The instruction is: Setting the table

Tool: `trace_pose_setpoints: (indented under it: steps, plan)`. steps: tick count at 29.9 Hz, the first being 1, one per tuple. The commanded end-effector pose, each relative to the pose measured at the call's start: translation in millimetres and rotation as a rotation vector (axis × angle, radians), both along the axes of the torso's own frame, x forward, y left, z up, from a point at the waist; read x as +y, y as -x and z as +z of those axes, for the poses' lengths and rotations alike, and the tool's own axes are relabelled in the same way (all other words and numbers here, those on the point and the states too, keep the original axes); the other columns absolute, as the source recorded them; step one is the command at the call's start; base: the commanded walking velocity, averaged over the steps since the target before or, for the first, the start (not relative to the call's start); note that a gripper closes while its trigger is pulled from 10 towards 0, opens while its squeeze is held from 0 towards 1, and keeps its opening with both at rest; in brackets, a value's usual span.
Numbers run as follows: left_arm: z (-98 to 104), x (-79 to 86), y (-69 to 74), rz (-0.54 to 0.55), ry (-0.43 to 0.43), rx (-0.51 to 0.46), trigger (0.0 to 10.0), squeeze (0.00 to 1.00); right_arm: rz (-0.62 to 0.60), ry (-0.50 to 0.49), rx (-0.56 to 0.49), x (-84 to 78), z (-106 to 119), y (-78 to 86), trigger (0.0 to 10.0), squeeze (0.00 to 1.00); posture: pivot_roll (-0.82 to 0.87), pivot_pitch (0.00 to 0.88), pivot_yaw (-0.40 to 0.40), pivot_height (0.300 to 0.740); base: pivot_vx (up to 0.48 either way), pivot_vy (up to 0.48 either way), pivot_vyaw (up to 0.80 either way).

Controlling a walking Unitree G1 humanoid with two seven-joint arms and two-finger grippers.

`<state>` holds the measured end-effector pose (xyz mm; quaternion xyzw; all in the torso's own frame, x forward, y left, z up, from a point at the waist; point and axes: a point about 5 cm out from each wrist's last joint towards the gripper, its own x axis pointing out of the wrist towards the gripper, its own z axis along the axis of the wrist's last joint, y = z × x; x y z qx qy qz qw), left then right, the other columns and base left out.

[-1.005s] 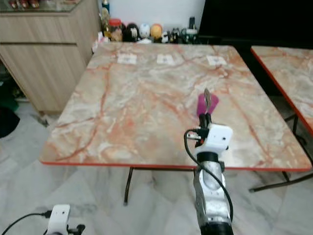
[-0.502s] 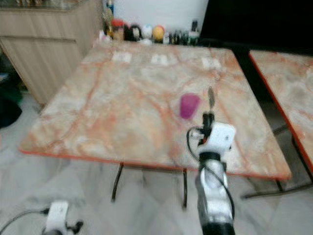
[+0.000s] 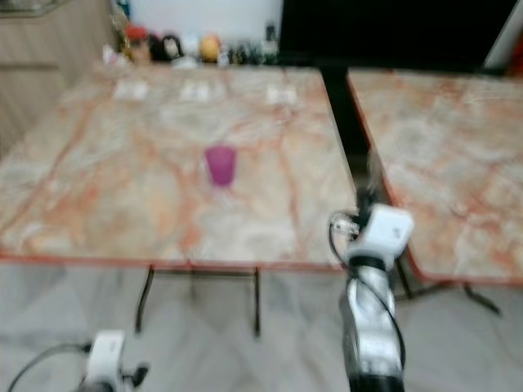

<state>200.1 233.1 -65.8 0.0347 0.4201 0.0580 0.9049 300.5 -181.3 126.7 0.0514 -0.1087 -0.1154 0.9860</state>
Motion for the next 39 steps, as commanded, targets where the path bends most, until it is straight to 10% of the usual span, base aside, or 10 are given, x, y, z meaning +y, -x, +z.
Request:
trace_pose_setpoints:
  steps: [1, 39]
  plan:
    - [-2, 8.0, 7.2, 0.003, -0.021, 0.03, 10.0, 0.0, 0.027, -0.01, -0.023, 10.6, 5, -3.9, 10.0, 0.0, 0.09, 0.06, -0.033, 0.74, 0.0, -0.48, 0.0]
    - [-2, 4.4, 4.9, -0.01, -0.018, 0.03, 10.0, 0.0, -0.021, 0.011, -0.067, -5.8, 16, -9.0, 10.0, 0.0, 0.06, 0.0, -0.023, 0.74, 0.0, -0.48, 0.0]
